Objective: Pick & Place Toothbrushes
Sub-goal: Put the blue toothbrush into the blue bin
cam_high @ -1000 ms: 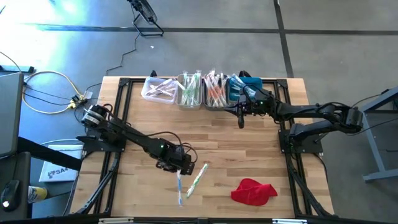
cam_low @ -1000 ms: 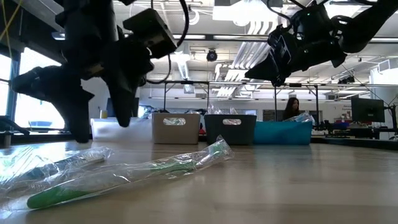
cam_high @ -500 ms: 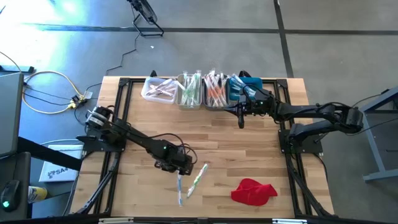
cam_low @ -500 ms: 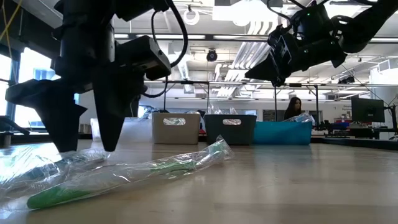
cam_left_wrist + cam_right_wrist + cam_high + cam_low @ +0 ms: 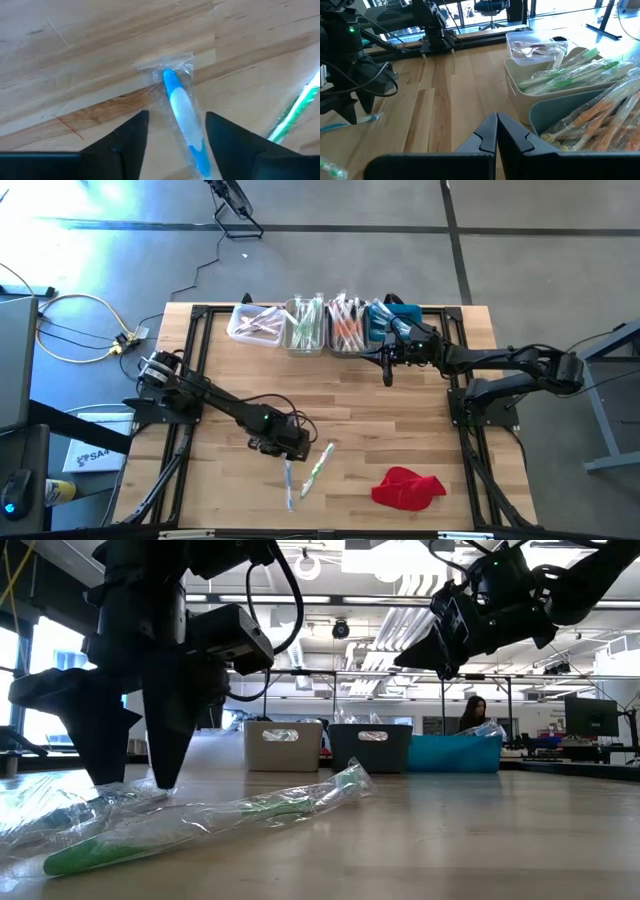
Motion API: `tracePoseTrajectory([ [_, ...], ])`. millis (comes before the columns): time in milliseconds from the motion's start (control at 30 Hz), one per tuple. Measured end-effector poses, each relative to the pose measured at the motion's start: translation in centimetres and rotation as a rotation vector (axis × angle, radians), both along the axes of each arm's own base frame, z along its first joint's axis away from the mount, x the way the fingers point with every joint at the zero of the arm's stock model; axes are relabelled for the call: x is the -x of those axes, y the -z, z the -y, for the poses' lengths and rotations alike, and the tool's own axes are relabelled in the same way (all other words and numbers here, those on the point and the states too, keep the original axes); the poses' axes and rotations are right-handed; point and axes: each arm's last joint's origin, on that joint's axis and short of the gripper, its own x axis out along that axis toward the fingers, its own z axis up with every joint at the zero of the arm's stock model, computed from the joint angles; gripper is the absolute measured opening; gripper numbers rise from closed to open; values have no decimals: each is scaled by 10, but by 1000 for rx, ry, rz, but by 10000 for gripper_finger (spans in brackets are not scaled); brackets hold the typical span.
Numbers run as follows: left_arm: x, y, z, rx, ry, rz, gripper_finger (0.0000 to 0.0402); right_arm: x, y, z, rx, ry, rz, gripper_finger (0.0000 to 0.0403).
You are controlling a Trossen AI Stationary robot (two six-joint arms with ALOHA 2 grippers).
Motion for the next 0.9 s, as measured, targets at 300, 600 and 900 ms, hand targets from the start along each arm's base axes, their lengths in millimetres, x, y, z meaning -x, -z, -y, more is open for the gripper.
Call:
tracePoseTrajectory([
  [300,3,2,-1,-34,68,-16,96,0,0,0,-2,0,-3,4],
  [600,5,3,-2,-51,75,-32,34,0,1,0,-4,0,-7,3],
  [900,-4,-7,-9,-79,223,6,19,0,1,0,-4,0,-7,3],
])
